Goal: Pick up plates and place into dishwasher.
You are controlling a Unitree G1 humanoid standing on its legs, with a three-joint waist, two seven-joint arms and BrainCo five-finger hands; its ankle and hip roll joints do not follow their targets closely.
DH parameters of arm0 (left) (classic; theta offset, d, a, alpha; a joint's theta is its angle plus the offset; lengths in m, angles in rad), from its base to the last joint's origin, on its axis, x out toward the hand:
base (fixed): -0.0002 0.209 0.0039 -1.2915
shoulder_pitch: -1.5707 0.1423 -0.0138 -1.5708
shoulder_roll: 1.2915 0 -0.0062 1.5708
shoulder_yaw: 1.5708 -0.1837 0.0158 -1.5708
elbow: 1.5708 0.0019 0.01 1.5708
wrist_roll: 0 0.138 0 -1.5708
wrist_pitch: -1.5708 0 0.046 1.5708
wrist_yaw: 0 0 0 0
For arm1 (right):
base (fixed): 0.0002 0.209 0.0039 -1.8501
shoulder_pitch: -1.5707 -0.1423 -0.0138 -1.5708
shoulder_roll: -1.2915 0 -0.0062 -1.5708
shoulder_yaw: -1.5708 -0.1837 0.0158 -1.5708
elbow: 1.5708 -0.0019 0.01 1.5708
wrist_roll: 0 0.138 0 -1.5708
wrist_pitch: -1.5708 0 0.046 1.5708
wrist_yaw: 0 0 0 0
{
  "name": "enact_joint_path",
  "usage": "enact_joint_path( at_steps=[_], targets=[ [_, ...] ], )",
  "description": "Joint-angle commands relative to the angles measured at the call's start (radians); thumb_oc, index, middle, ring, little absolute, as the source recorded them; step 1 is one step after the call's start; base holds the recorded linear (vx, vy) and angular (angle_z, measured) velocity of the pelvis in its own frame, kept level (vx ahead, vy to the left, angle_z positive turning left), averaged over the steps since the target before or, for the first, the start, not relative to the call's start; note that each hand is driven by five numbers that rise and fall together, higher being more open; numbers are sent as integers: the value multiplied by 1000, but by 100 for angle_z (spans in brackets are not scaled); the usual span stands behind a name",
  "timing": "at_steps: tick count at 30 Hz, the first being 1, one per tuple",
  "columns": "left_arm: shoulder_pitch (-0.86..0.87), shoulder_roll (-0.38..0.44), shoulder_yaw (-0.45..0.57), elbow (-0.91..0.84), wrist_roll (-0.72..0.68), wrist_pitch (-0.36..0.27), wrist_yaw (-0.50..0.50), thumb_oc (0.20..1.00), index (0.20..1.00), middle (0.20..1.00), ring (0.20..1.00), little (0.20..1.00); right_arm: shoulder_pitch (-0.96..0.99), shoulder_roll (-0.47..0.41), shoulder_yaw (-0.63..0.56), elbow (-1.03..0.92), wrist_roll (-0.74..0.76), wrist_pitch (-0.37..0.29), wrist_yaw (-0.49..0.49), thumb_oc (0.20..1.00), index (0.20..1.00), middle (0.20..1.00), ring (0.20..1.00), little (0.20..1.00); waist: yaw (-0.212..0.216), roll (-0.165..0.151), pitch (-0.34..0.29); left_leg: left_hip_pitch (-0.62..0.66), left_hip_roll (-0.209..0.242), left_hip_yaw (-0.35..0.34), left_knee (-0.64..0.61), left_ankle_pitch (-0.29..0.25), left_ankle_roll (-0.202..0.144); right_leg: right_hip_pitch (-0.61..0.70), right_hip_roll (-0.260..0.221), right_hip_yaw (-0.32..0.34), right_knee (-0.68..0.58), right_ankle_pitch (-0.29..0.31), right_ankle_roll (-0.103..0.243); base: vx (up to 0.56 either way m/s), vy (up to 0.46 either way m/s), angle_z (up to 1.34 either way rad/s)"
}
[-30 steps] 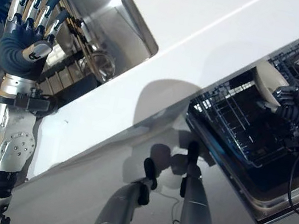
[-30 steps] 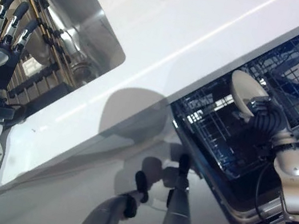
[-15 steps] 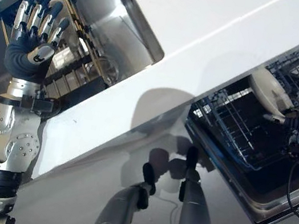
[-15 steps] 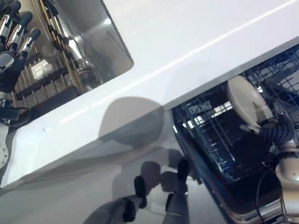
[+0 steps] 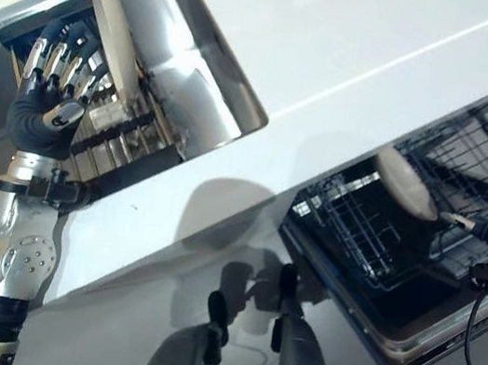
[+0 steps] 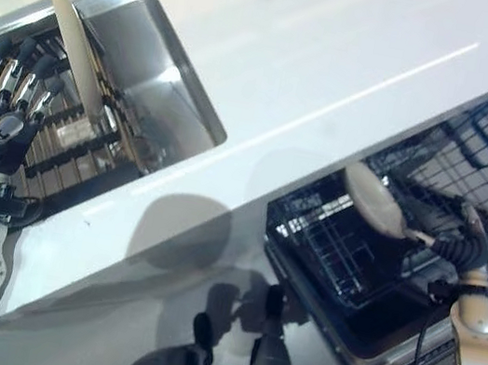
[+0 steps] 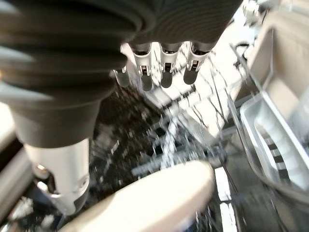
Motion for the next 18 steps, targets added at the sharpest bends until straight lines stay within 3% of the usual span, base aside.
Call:
enact_joint_path(
  at_steps=[1,5,8,13,18],
  targets=[
    [23,4,72,15,-33,-16,-35,1000,1000,1000,1000,1000,18,-15,-64,-81,23,-82,-29,1000,1000,1000,1000,1000,6,1,-72,-17,-8,-28,-33,-9,0,100,0,-40,61,-220,57,76,-1,-5],
    [59,-5,96,16,12,-11,-39,1000,1000,1000,1000,1000,58,-5,-108,-167,60,-131,-47,1000,1000,1000,1000,1000,5,-6,-123,31,-9,-36,-63,-13,1,151,6,-37,33,-224,62,67,10,-5],
    [73,-15,88,30,118,-35,28,1000,1000,1000,1000,1000,58,18,-117,-258,124,-188,-44,1000,1000,1000,1000,1000,6,-2,-157,57,-13,-43,-69,-21,3,179,9,-32,23,-228,63,62,48,-1],
    [94,8,88,53,443,-50,189,1000,1000,1000,1000,1000,70,68,-99,-364,125,-250,-9,1000,1000,1000,1000,1000,25,4,-225,96,-21,-62,-97,-17,5,224,7,-45,-2,-229,68,81,52,9],
    [91,86,87,83,775,-54,277,1000,1000,1000,1000,1000,75,81,-67,-391,111,-261,47,1000,1000,1000,1000,1000,40,6,-272,134,-24,-82,-123,-11,0,272,3,-75,-19,-236,71,69,55,23]
  ],
)
